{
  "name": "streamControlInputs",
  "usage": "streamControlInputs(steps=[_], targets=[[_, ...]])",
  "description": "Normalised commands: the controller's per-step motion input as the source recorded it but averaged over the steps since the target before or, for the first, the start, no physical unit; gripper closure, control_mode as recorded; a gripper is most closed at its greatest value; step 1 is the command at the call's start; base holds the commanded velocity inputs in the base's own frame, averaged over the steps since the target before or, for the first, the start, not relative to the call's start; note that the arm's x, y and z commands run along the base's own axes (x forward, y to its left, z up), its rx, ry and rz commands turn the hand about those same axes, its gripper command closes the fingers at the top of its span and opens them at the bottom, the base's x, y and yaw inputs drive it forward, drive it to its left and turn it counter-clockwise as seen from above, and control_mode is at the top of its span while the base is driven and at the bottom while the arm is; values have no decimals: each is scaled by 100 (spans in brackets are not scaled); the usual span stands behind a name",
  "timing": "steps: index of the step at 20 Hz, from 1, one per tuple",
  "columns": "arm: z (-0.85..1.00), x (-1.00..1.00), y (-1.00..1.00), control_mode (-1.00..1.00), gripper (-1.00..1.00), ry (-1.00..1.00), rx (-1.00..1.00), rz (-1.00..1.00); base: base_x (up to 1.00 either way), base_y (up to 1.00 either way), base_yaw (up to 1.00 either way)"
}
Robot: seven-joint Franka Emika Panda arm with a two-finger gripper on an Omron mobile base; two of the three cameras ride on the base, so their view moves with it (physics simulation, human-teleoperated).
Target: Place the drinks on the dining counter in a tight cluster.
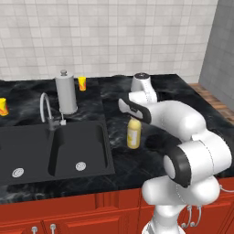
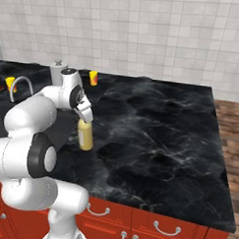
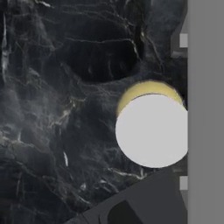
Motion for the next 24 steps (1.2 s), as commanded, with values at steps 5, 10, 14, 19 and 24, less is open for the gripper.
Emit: streamControlInputs(steps=[5,10,14,19,24], targets=[[6,-28,1,-100,-100,-6,0,2,0,0,0],[0,-26,14,-100,-100,-1,0,13,0,0,0],[1,-36,19,-100,-100,-2,0,36,0,0,0],[16,-40,3,-100,-100,0,0,31,0,0,0],[22,-48,0,-100,-100,0,0,15,0,0,0]])
